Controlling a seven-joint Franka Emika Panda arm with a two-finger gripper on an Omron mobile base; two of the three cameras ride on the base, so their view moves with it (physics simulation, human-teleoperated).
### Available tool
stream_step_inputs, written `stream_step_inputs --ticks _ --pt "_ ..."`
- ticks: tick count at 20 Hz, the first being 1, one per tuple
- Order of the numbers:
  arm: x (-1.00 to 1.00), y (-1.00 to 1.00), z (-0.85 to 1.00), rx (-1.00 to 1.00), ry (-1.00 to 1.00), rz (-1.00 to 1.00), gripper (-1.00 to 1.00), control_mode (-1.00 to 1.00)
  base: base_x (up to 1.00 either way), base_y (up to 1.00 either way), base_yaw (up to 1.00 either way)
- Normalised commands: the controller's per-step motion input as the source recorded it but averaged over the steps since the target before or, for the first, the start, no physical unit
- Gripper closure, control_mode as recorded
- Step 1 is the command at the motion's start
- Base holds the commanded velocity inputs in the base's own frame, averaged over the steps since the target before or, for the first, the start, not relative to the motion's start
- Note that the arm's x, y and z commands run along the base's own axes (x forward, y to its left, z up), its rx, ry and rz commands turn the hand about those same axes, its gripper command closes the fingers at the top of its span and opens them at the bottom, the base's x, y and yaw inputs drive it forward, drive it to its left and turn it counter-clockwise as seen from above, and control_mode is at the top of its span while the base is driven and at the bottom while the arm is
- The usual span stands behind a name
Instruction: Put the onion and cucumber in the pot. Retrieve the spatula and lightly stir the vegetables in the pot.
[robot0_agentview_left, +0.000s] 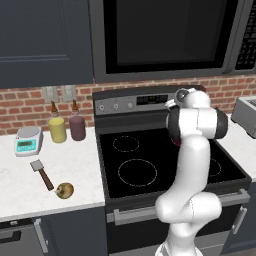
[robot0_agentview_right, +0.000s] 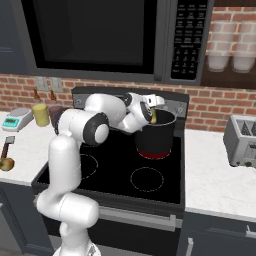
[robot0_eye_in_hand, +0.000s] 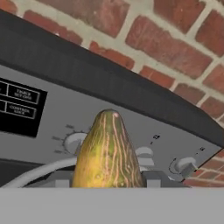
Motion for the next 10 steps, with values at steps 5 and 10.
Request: stream_step_inputs --ticks 5,10 --pt "0.29 -0.29 -0.18 0.06 0.04 0.01 1.0 -1.0 0.0 0.0 0.0" --pt "-0.14 -0.36 -0.03 0.1 0.06 0.0 -1.0 -1.0 0.0 0.0 0.0"
